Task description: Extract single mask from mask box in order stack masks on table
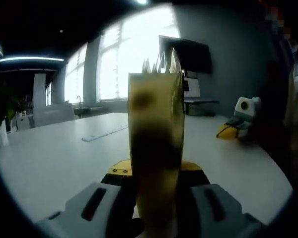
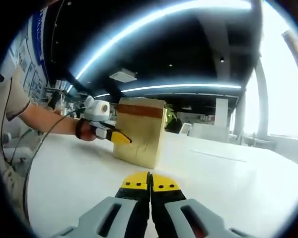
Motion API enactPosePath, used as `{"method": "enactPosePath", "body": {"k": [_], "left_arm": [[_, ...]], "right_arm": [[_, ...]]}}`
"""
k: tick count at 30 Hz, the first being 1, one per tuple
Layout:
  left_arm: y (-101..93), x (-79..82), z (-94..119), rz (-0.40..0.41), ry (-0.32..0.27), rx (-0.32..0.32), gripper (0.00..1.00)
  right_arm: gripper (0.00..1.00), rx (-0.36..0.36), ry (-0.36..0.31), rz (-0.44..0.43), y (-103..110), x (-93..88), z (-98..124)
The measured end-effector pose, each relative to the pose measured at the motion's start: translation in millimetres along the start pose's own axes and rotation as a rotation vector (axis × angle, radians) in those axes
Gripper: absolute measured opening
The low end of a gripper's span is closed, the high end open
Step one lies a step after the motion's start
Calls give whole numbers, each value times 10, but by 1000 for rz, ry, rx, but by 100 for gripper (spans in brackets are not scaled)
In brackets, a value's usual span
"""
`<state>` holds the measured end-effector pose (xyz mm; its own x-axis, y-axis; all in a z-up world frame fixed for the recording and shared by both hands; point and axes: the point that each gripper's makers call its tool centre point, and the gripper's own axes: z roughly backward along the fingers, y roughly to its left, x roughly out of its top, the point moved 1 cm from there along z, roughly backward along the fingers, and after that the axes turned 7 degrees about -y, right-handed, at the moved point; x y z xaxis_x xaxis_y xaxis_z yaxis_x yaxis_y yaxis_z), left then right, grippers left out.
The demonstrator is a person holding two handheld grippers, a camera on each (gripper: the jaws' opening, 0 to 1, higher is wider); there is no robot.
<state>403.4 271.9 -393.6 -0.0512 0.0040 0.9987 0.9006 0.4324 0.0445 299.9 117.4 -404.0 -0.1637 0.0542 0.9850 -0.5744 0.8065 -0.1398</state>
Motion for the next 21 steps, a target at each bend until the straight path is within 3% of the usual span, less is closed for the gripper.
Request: {"method": "enactPosePath", "body": {"k": [8, 21], "left_arm": [[-166, 10, 167, -12, 14, 60, 19], [-245, 14, 473, 49, 8, 209, 18]], "right_arm": [[0, 0, -6, 3, -11, 10, 8], [0, 8, -27, -29, 1, 60, 7]]}}
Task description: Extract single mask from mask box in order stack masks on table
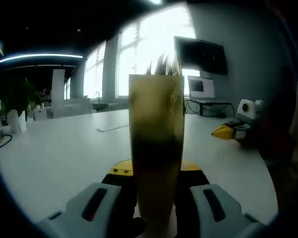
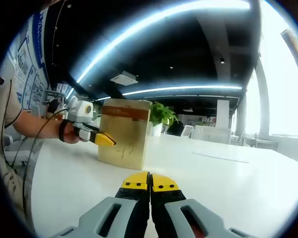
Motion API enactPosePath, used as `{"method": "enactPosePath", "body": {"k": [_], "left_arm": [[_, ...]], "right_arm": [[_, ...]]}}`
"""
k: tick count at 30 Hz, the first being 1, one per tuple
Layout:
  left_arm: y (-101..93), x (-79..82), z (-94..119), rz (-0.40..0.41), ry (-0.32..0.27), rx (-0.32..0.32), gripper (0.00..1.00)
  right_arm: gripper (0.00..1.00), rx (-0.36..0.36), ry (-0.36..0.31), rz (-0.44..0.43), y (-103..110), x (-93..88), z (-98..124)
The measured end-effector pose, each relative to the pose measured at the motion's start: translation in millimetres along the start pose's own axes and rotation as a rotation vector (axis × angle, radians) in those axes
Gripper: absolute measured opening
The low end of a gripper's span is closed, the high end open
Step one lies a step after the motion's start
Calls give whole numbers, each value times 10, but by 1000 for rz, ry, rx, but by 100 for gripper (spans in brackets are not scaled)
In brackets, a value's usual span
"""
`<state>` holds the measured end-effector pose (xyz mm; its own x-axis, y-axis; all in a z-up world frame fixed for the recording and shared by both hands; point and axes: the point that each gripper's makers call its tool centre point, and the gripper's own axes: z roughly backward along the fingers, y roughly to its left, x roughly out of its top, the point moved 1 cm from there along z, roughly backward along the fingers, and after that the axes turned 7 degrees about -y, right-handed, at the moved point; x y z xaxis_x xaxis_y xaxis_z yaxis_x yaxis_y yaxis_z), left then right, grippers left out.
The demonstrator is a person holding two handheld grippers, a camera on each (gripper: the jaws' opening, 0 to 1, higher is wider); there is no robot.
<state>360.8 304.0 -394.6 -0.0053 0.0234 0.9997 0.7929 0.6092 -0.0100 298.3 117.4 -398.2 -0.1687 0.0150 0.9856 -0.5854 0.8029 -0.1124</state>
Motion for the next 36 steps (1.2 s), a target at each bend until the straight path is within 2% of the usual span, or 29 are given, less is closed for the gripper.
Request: {"method": "enactPosePath", "body": {"k": [3, 11, 18, 22, 24, 29, 31, 34, 36], "left_arm": [[-54, 1, 57, -6, 4, 19, 18], [-118, 6, 239, -6, -5, 72, 18], [-156, 17, 410, -17, -12, 92, 18], [-163, 24, 490, -19, -19, 114, 19], [-157, 21, 510, -15, -25, 125, 19], [-187, 26, 572, -10, -31, 129, 19], [-195, 28, 610, -11, -31, 132, 19], [-201, 28, 648, -14, -34, 138, 19], [-213, 34, 666, -10, -55, 141, 19]], "right_arm": [[0, -6, -13, 16, -13, 27, -7], [0, -21, 8, 28, -31, -16, -6], [0, -56, -20, 32, -78, 43, 10], [0, -29, -19, 41, -35, 21, -8], [0, -9, 27, 22, -10, -46, -11], [0, 35, 20, 35, 68, -30, -17], [0, 22, 42, 4, 33, -28, -35], [0, 49, -6, 15, 104, 58, -36], [0, 63, 6, 37, 133, 7, -33]]}}
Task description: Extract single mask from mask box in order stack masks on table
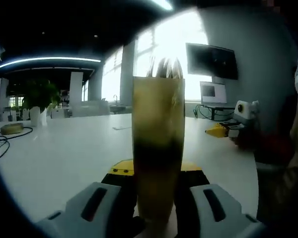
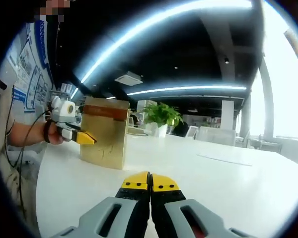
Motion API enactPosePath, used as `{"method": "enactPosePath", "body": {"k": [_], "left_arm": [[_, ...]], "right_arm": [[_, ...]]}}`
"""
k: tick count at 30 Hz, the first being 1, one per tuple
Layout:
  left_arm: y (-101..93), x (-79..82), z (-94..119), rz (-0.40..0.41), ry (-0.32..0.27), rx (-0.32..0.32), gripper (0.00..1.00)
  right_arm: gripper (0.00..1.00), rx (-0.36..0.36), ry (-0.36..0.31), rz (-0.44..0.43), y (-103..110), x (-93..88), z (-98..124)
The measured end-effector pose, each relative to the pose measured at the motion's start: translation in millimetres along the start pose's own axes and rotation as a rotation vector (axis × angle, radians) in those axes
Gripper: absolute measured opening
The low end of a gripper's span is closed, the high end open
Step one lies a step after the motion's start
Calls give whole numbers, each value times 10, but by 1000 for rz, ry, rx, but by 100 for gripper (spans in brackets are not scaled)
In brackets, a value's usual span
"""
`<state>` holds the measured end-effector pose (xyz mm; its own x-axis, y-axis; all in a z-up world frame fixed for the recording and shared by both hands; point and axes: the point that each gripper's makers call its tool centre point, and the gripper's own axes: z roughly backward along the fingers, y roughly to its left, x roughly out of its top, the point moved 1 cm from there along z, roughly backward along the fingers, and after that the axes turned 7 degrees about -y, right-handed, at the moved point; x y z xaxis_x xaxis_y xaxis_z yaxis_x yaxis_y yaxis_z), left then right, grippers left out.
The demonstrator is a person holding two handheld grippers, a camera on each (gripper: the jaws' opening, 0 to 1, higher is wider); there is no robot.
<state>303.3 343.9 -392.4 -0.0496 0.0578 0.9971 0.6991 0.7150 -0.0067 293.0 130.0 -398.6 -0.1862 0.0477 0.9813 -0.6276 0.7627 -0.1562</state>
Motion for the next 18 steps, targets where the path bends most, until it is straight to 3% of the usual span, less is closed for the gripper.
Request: {"method": "enactPosePath", "body": {"k": [7, 14, 18], "left_arm": [[0, 45, 1, 21, -60, 5, 20], [-15, 17, -12, -17, -83, 13, 20], [-7, -2, -13, -24, -81, 16, 21]], "right_arm": [[0, 43, 15, 10, 98, 20, -14], [0, 105, 38, 33, 239, 276, -52], [0, 142, 100, 95, 286, 381, -91]]}}
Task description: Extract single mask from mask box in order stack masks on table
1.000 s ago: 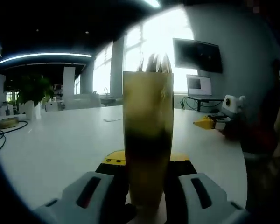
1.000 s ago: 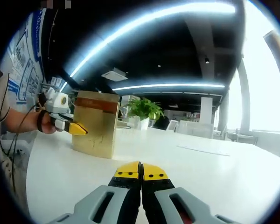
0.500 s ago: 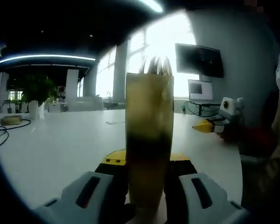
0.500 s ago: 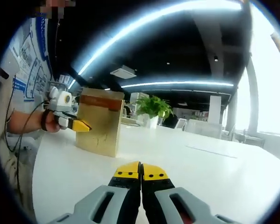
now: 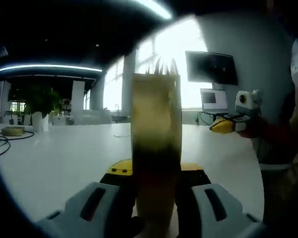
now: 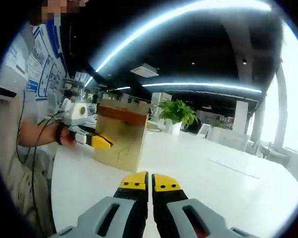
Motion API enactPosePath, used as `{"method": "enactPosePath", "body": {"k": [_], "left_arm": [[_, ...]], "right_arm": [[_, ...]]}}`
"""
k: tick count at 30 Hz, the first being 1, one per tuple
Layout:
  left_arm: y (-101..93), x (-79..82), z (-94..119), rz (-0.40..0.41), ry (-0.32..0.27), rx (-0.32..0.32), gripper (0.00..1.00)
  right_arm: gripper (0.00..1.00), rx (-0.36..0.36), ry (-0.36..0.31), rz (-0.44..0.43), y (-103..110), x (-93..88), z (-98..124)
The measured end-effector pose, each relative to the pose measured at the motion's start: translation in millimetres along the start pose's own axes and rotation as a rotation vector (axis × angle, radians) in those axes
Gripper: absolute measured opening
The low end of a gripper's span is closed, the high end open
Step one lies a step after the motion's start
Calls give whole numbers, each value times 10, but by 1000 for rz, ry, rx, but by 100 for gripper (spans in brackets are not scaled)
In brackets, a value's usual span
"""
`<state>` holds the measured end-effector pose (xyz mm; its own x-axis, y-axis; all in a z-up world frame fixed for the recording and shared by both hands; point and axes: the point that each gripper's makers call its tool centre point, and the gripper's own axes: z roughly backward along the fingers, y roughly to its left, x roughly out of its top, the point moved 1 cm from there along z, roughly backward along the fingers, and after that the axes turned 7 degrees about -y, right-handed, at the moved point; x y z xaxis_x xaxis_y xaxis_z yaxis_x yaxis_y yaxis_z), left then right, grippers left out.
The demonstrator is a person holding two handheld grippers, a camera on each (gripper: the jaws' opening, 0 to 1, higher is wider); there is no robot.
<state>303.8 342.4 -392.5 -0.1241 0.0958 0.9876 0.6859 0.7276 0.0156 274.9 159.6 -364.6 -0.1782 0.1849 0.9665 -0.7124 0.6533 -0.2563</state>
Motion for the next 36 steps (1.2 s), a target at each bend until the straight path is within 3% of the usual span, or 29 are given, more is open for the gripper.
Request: {"method": "enactPosePath", "body": {"k": [12, 20, 36], "left_arm": [[-4, 10, -2, 5, -17, -2, 18], [9, 4, -2, 11, -21, -1, 19], [10, -10, -3, 27, -21, -9, 19]], "right_arm": [[0, 121, 80, 208, 56, 453, -91], [0, 220, 125, 250, 135, 798, -249], [1, 386, 237, 543, 341, 1048, -610]]}}
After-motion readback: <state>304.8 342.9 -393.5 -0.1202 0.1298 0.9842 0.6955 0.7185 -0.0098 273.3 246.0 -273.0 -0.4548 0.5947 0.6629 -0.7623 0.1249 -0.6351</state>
